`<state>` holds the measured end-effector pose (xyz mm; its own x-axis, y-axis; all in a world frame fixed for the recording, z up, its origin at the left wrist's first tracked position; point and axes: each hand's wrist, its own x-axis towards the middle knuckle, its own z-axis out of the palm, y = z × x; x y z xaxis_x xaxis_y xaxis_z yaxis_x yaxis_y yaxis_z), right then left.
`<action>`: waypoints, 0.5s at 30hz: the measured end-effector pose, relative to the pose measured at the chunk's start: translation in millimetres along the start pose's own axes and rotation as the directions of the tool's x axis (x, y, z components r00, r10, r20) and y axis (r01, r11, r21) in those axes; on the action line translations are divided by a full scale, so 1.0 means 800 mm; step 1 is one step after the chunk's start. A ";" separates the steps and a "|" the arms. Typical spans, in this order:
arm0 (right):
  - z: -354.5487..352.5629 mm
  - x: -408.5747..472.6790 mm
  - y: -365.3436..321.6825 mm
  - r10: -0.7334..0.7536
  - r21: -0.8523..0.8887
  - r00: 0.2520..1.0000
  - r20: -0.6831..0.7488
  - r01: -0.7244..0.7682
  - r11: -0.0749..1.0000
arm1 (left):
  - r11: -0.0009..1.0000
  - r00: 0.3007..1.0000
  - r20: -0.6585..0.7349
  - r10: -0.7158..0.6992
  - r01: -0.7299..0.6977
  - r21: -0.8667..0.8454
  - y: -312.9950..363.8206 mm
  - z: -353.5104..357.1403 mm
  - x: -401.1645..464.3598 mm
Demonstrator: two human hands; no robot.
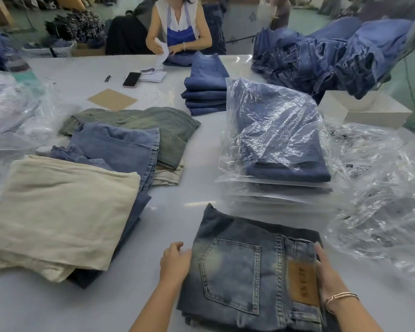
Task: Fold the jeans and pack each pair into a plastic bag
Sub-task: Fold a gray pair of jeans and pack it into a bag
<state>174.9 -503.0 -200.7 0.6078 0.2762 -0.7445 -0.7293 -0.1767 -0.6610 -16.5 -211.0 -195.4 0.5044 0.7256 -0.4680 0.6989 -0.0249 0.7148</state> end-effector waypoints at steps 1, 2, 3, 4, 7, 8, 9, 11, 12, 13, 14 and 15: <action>0.002 -0.009 -0.005 -0.026 -0.094 1.000 0.017 0.027 0.995 | 0.999 0.999 0.006 -0.032 0.032 -0.004 -0.008 0.003 0.002; 0.007 -0.014 -0.011 -0.058 -0.188 0.998 0.006 0.058 0.980 | 0.999 0.999 0.014 -0.041 0.042 -0.028 -0.012 0.006 0.003; 0.012 -0.018 -0.019 -0.107 -0.260 0.994 -0.016 0.099 0.960 | 0.998 0.999 0.025 -0.039 0.040 -0.048 -0.012 0.010 0.003; 0.015 -0.020 -0.028 -0.132 -0.269 0.991 -0.027 0.120 0.956 | 0.998 0.999 0.040 -0.030 0.032 -0.049 -0.011 0.013 0.002; -0.004 -0.020 -0.056 -0.164 -0.151 0.985 -0.051 0.154 0.976 | 0.999 0.995 0.097 -0.004 0.008 -0.044 0.001 0.021 0.001; -0.011 -0.017 -0.059 -0.187 -0.170 0.979 -0.087 0.170 0.971 | 0.999 0.993 0.121 -0.001 0.007 -0.053 0.005 0.023 0.001; -0.017 -0.012 -0.059 -0.222 -0.268 0.967 -0.123 0.183 0.946 | 0.998 0.990 0.144 0.001 0.008 -0.063 0.009 0.026 -0.001; -0.022 -0.001 -0.051 -0.326 -0.544 0.925 -0.196 0.174 0.820 | 0.998 0.984 0.176 -0.004 0.016 -0.068 0.015 0.032 -0.002; -0.024 0.005 -0.045 -0.360 -0.618 0.904 -0.232 0.149 0.772 | 0.998 0.984 0.178 -0.014 0.024 -0.052 0.017 0.036 -0.002; -0.026 0.012 -0.037 -0.366 -0.637 0.890 -0.272 0.118 0.762 | 0.999 0.986 0.167 -0.024 0.029 -0.028 0.019 0.039 -0.001; -0.027 0.015 -0.030 -0.340 -0.615 0.884 -0.319 0.080 0.785 | 0.999 0.987 0.155 -0.033 0.034 0.000 0.021 0.041 0.001; -0.027 0.016 -0.024 -0.303 -0.573 0.883 -0.359 0.048 0.818 | 0.999 0.987 0.155 -0.042 0.039 0.022 0.022 0.042 0.003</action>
<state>203.5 -516.1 -199.6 0.8705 -0.0413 -0.4905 -0.3873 -0.6725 -0.6307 14.3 -232.4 -201.4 0.5473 0.6110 -0.5721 0.7290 -0.0122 0.6844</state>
